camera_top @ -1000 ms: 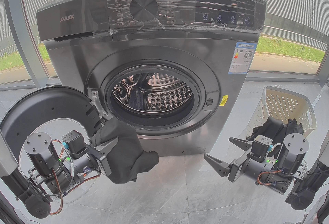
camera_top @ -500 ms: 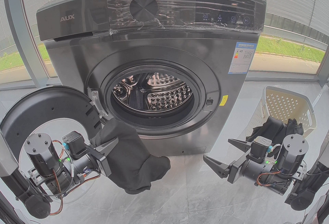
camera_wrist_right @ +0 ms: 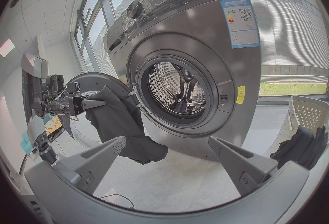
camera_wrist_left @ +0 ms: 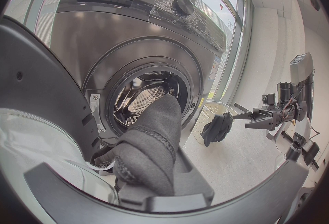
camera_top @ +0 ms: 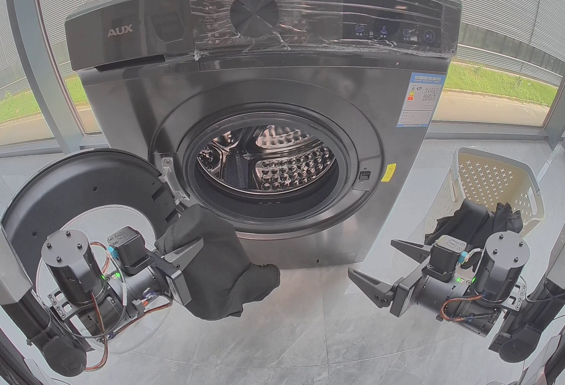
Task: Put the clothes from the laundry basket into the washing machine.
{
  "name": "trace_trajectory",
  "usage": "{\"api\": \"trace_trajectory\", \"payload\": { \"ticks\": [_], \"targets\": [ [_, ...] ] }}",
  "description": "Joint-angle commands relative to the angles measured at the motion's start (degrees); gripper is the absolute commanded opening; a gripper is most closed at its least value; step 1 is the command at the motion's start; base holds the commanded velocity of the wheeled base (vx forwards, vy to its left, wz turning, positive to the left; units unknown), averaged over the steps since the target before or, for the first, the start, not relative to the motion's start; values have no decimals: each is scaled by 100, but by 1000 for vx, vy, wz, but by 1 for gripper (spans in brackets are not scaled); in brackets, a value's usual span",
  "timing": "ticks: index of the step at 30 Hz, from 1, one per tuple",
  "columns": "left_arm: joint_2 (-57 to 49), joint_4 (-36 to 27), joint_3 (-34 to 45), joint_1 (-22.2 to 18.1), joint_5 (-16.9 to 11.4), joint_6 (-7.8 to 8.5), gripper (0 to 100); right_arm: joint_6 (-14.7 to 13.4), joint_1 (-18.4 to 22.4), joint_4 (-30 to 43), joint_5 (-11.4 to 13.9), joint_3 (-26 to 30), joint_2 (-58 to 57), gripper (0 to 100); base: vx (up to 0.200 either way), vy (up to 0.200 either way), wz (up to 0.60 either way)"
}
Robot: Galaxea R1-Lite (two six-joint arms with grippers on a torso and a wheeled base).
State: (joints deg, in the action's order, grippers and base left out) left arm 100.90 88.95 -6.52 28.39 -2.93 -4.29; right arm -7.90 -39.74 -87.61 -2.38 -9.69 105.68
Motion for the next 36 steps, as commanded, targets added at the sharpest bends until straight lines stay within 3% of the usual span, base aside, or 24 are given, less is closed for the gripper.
{"api": "trace_trajectory", "payload": {
  "ticks": [1, 11, 36],
  "targets": [
    [0, 8, 46, 52, 3, -2, 0, -1, -7, -1, 0, 11, 14, 100, 0, 0, 0],
    [-18, 8, 142, 228, 3, 7, 0, -1, -7, -1, 0, 11, 32, 100, 0, 0, 0],
    [17, 8, 142, 237, 3, 25, 0, -10, -42, 7, 0, 11, 32, 100, 0, 0, 0]
  ]
}}
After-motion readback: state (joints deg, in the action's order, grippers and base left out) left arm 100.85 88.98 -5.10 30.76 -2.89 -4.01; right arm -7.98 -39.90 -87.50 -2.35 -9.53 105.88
